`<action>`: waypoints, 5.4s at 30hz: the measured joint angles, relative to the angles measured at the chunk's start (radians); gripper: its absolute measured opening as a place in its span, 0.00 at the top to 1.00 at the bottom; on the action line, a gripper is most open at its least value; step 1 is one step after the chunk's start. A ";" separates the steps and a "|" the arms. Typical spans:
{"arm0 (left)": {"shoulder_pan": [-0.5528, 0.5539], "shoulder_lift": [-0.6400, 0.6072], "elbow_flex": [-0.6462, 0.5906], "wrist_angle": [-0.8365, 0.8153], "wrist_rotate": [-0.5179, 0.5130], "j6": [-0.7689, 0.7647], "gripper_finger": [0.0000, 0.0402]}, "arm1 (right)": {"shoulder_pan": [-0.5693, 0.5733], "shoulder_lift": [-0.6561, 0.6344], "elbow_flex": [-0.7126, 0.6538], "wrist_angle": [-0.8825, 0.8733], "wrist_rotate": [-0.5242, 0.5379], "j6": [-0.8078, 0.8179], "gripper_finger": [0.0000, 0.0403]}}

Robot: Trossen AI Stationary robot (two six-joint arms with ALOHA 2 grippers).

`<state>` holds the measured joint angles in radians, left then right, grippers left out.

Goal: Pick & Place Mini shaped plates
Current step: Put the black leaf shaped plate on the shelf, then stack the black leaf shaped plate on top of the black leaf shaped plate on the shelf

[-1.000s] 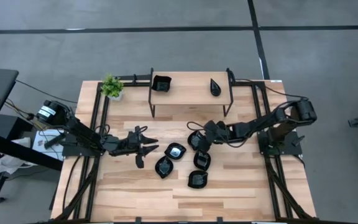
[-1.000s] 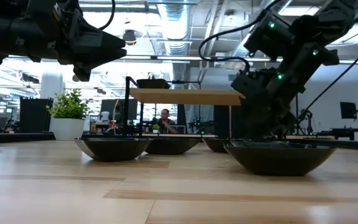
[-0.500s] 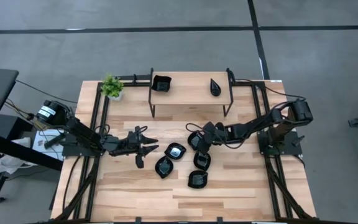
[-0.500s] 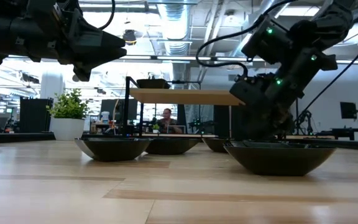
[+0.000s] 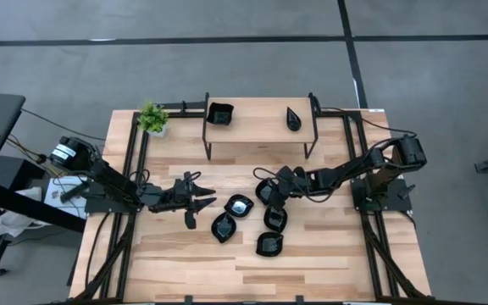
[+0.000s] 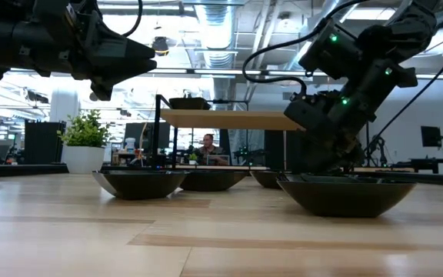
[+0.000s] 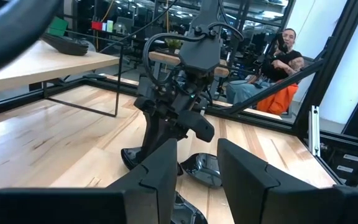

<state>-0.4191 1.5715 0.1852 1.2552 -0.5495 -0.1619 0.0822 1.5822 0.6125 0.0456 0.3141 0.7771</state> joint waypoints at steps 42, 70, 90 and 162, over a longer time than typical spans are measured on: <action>0.000 0.000 0.000 0.001 0.000 0.000 0.71 | -0.040 0.000 0.458 -0.411 0.037 -0.279 0.98; 0.000 0.000 0.017 0.002 0.001 -0.030 0.71 | -0.579 0.036 0.827 -0.567 -0.241 -0.515 1.00; 0.000 0.000 0.018 0.003 0.001 -0.030 0.71 | -0.635 0.076 0.824 -0.592 -0.243 -0.517 0.91; 0.000 0.000 0.071 -0.020 0.184 0.079 0.71 | 0.478 -0.122 0.022 -0.174 0.364 0.136 0.67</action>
<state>-0.4191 1.5718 0.2558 1.2351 -0.3653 -0.0830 0.5600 1.4605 0.6346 -0.1282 0.6777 0.9135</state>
